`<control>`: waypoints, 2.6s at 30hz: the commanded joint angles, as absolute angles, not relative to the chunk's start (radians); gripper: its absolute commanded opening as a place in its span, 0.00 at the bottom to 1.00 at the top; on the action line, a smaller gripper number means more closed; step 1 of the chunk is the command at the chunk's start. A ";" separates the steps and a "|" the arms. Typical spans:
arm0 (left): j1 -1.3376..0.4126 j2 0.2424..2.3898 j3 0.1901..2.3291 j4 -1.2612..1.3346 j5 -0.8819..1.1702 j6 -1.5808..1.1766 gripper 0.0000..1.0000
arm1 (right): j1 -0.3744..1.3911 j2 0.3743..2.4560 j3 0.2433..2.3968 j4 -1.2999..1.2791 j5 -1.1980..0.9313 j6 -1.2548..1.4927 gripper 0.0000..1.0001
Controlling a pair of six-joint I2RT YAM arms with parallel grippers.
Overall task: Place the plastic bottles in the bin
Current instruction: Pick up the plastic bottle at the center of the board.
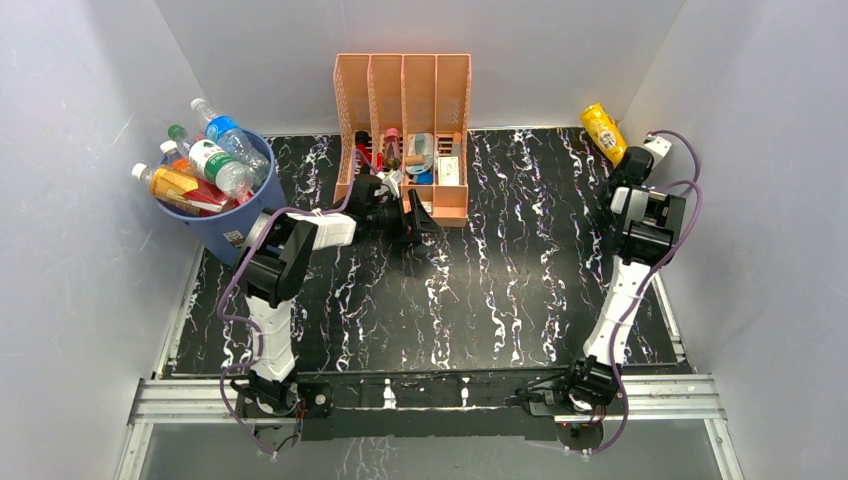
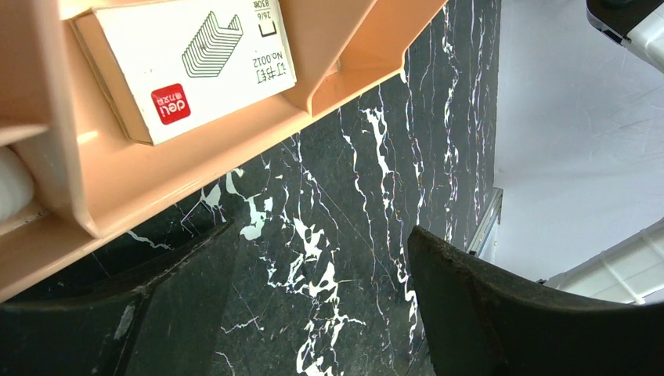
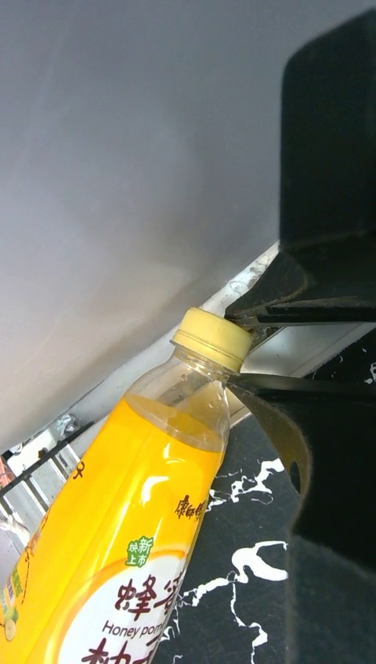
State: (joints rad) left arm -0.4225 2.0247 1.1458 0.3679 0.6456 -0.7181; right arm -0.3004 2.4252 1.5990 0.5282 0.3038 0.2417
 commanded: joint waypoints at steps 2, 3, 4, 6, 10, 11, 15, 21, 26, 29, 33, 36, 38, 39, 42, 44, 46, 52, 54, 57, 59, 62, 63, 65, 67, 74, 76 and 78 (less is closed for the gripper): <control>-0.426 2.031 1.166 0.371 0.655 -0.715 0.77 | -0.278 2.382 1.637 0.595 0.283 0.206 0.34; -0.426 2.032 1.166 0.371 0.655 -0.715 0.77 | -0.273 2.385 1.651 0.589 0.281 0.199 0.34; -0.426 2.032 1.165 0.370 0.655 -0.715 0.77 | -0.267 2.390 1.668 0.579 0.280 0.197 0.34; -0.426 2.030 1.163 0.370 0.654 -0.715 0.77 | -0.256 2.394 1.686 0.575 0.275 0.195 0.35; -0.426 2.029 1.161 0.369 0.652 -0.713 0.77 | -0.222 2.384 1.694 0.587 0.266 0.172 0.35; -0.426 2.029 1.161 0.370 0.652 -0.713 0.77 | -0.211 2.379 1.692 0.594 0.265 0.160 0.35; -0.428 2.027 1.159 0.373 0.654 -0.717 0.77 | -0.166 2.347 1.659 0.628 0.258 0.124 0.35; -0.429 2.009 1.144 0.375 0.651 -0.722 0.77 | -0.100 2.258 1.526 0.711 0.267 0.118 0.35; -0.431 1.946 1.113 0.360 0.637 -0.722 0.77 | -0.054 2.146 1.373 0.753 0.284 0.140 0.35; -0.435 1.886 1.089 0.338 0.620 -0.721 0.77 | -0.030 2.051 1.265 0.756 0.315 0.154 0.35; -0.448 1.791 1.051 0.295 0.595 -0.719 0.78 | -0.020 1.901 1.120 0.736 0.345 0.219 0.35; -0.462 1.695 1.021 0.250 0.561 -0.720 0.79 | -0.006 1.779 1.018 0.704 0.356 0.291 0.35; -0.473 1.627 1.012 0.203 0.543 -0.718 0.80 | 0.028 1.692 0.967 0.667 0.380 0.307 0.34; -0.479 1.586 1.008 0.179 0.531 -0.715 0.81 | 0.039 1.648 0.942 0.645 0.384 0.319 0.35; -0.496 1.456 0.990 0.119 0.498 -0.716 0.87 | 0.056 1.514 0.858 0.576 0.373 0.381 0.35; -0.506 1.384 0.974 0.104 0.491 -0.728 0.91 | 0.071 1.410 0.798 0.538 0.356 0.411 0.35; -0.515 1.318 0.965 0.079 0.483 -0.739 0.95 | 0.087 1.332 0.747 0.496 0.331 0.436 0.35; -0.533 1.080 0.950 -0.044 0.360 -0.748 0.98 | 0.158 1.152 0.651 0.365 0.219 0.510 0.35; -0.536 1.016 0.978 -0.124 0.286 -0.740 0.98 | 0.191 1.112 0.640 0.332 0.200 0.530 0.35; -0.539 0.945 1.001 -0.195 0.227 -0.740 0.98 | 0.249 1.076 0.640 0.292 0.181 0.558 0.35; -0.541 0.913 0.993 -0.179 0.224 -0.757 0.98 | 0.292 1.071 0.649 0.275 0.166 0.572 0.35; -0.541 0.866 0.973 -0.132 0.227 -0.778 0.98 | 0.371 1.076 0.679 0.245 0.181 0.584 0.35; -0.541 0.849 0.976 -0.141 0.215 -0.773 0.98 | 0.398 1.080 0.692 0.237 0.191 0.586 0.35; -0.541 0.808 1.013 -0.203 0.168 -0.752 0.98 | 0.457 1.098 0.727 0.220 0.206 0.586 0.35; -0.541 0.778 1.074 -0.301 0.117 -0.733 0.98 | 0.497 1.127 0.775 0.200 0.213 0.592 0.35; -0.541 0.735 1.282 -0.630 -0.099 -0.678 0.98 | 0.605 1.253 0.939 0.175 0.220 0.609 0.35; -0.541 0.714 1.256 -0.599 -0.087 -0.689 0.98 | 0.631 1.283 0.965 0.173 0.222 0.617 0.35; -0.541 0.678 1.188 -0.499 -0.064 -0.719 0.98 | 0.660 1.311 0.989 0.170 0.221 0.626 0.35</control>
State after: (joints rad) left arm -0.5388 0.7113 1.2552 -0.5022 -0.0307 -0.7105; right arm 0.6151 1.2785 0.9131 0.1513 0.2031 0.5991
